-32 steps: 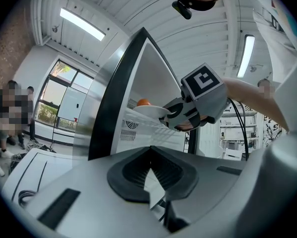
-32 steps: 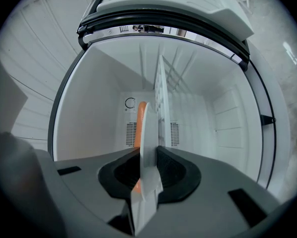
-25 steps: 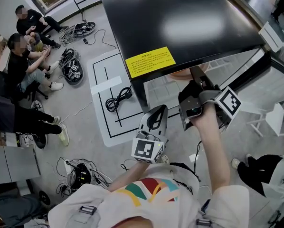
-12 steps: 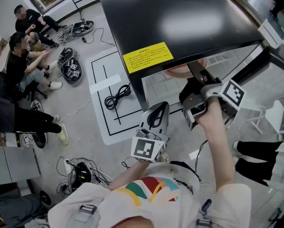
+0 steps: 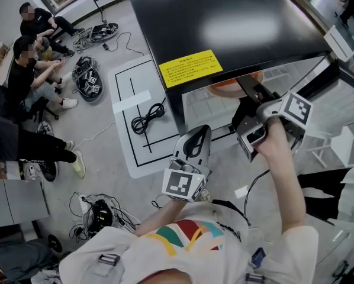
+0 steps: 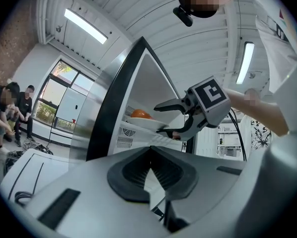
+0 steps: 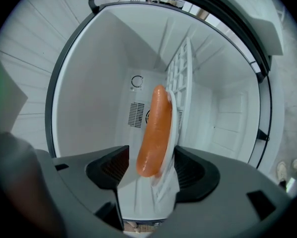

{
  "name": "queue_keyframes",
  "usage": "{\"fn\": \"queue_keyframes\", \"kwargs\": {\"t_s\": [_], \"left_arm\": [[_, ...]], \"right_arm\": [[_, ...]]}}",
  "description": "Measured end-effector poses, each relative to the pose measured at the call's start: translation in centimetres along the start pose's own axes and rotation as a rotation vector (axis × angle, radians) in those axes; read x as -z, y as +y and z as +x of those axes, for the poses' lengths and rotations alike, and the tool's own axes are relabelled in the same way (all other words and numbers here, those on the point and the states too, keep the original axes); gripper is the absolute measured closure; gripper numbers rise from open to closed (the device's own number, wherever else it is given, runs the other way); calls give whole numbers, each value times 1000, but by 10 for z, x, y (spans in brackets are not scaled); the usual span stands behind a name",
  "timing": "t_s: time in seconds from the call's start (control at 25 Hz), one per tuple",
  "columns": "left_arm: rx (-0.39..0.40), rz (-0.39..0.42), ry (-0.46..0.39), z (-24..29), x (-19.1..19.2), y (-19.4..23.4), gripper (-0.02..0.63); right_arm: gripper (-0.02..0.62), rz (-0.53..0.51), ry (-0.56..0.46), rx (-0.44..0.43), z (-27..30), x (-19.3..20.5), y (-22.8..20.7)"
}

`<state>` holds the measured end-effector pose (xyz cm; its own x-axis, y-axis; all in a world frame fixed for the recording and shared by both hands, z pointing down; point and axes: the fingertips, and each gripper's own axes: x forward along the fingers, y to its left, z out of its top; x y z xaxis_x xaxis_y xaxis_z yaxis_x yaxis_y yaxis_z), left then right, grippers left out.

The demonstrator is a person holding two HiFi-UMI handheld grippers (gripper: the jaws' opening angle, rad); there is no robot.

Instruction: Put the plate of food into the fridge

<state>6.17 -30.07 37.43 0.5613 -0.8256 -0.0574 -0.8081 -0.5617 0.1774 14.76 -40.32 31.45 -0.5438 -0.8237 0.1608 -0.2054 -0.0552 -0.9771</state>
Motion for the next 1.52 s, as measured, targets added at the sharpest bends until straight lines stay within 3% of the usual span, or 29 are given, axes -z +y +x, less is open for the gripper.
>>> {"fn": "queue_keyframes", "kwargs": {"t_s": [0.2, 0.4, 0.64, 0.84, 0.88, 1.0, 1.24, 1.52], "left_arm": [[0, -3, 9, -1, 0, 0, 601], [-1, -7, 6, -1, 0, 1, 601], [9, -2, 9, 0, 2, -2, 601], [11, 11, 18, -1, 5, -4, 601], [12, 14, 18, 0, 4, -5, 601], [14, 21, 20, 2, 4, -5, 601], [22, 26, 30, 4, 7, -12, 601], [11, 26, 34, 2, 9, -11, 601]], "right_arm": [[334, -136, 103, 66, 2, 6, -5], [334, -229, 129, 88, 1, 0, -9], [334, -212, 72, 14, -11, -6, -6], [336, -227, -43, -29, -35, -12, -23], [345, -228, -77, -37, -41, -13, -26], [597, -214, -142, -52, -51, -13, -32], [597, -135, -95, -120, -41, 4, -30], [597, -113, -87, -129, -33, 3, -29]]}}
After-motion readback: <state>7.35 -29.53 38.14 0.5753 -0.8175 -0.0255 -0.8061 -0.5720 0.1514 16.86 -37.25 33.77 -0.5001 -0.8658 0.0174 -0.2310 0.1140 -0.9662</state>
